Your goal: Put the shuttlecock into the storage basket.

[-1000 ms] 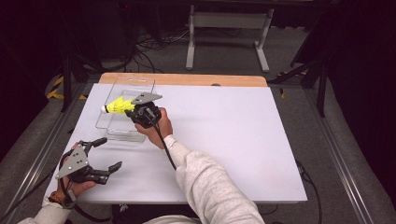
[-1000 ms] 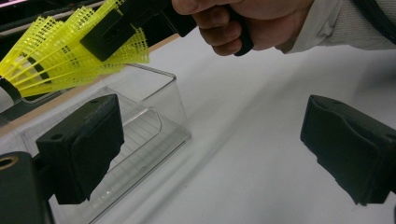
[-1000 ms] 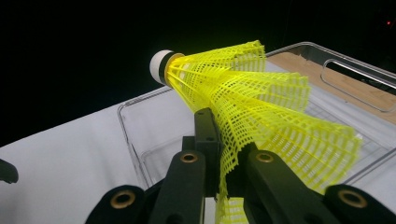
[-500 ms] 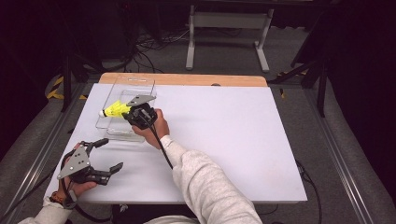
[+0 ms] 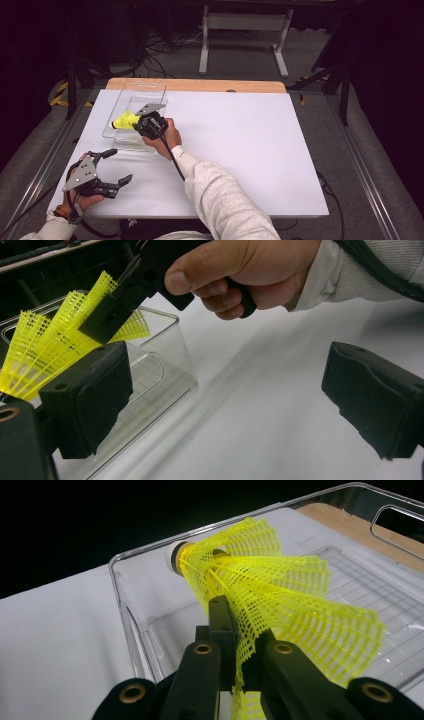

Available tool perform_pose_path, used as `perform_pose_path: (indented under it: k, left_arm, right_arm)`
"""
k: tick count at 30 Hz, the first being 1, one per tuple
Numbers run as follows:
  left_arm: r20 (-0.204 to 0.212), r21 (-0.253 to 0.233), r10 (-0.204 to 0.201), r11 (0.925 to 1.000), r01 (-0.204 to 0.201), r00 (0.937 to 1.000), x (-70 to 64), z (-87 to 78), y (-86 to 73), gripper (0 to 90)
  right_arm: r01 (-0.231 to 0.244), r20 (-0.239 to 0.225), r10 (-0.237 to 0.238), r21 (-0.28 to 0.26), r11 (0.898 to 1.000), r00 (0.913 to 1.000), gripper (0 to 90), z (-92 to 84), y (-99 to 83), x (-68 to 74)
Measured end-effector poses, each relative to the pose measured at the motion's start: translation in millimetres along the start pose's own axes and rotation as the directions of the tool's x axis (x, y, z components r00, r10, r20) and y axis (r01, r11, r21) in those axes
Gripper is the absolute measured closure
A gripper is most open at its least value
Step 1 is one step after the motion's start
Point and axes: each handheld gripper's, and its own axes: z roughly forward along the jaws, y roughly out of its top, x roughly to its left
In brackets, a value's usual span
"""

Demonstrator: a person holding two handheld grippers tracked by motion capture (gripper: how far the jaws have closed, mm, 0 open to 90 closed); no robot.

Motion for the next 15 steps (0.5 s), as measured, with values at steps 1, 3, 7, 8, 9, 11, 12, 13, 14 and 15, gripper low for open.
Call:
perform_pose_path:
  k: [1,3,7,8,9,11,12,13,14,15]
  left_arm:
    - [0.0,0.0,0.0,1.0,0.0,1.0,0.0,0.0,0.0,7.0]
    - [0.0,0.002,0.002,1.0,-0.002,1.0,0.3,0.1,-0.1,7.0]
    - [0.005,0.003,-0.003,1.0,0.003,1.0,-0.1,0.5,-0.3,7.0]
    - [0.004,0.004,0.001,1.0,-0.001,1.0,0.1,0.5,-0.2,7.0]
    - [0.004,0.005,0.001,1.0,-0.001,1.0,0.2,0.6,-0.3,7.0]
    - [0.004,0.004,0.001,1.0,-0.001,1.0,0.3,0.8,-0.4,7.0]
    - [0.005,0.006,-0.004,1.0,0.004,1.0,0.1,1.0,-0.5,7.0]
    - [0.005,0.006,-0.004,1.0,0.004,1.0,0.1,1.0,-0.5,7.0]
    - [0.005,0.008,0.001,1.0,-0.002,1.0,-0.1,1.4,-0.2,7.0]
    - [0.006,0.007,0.002,1.0,-0.002,1.0,-0.3,1.4,-0.1,7.0]
  right_arm:
    - [-0.003,-0.001,0.003,0.005,1.0,1.0,88.7,0.5,-0.5,-0.5]
    - [-0.002,-0.005,0.002,0.021,1.0,1.0,88.6,1.7,-1.4,-1.1]
    - [0.011,-0.007,-0.011,0.05,0.999,0.9999,88.4,4.4,-1.8,-1.3]
    - [0.013,-0.006,-0.013,0.057,0.998,0.9999,88.3,5.5,-2.1,-1.1]
    - [0.017,-0.004,-0.017,0.074,0.997,0.9998,88.2,7.1,-2.8,-1.0]
    - [0.028,-0.02,-0.026,0.104,0.994,0.9995,88.0,9.2,-2.6,-1.8]
    - [0.041,-0.014,-0.04,0.117,0.992,0.9991,87.8,9.6,-1.8,-2.1]
    - [0.052,-0.02,-0.05,0.132,0.99,0.9986,87.5,10.3,-0.9,-2.6]
    - [0.062,-0.018,-0.06,0.151,0.987,0.998,87.0,11.0,0.2,-3.3]
    - [0.066,-0.012,-0.065,0.155,0.986,0.9978,86.8,11.1,0.5,-3.6]
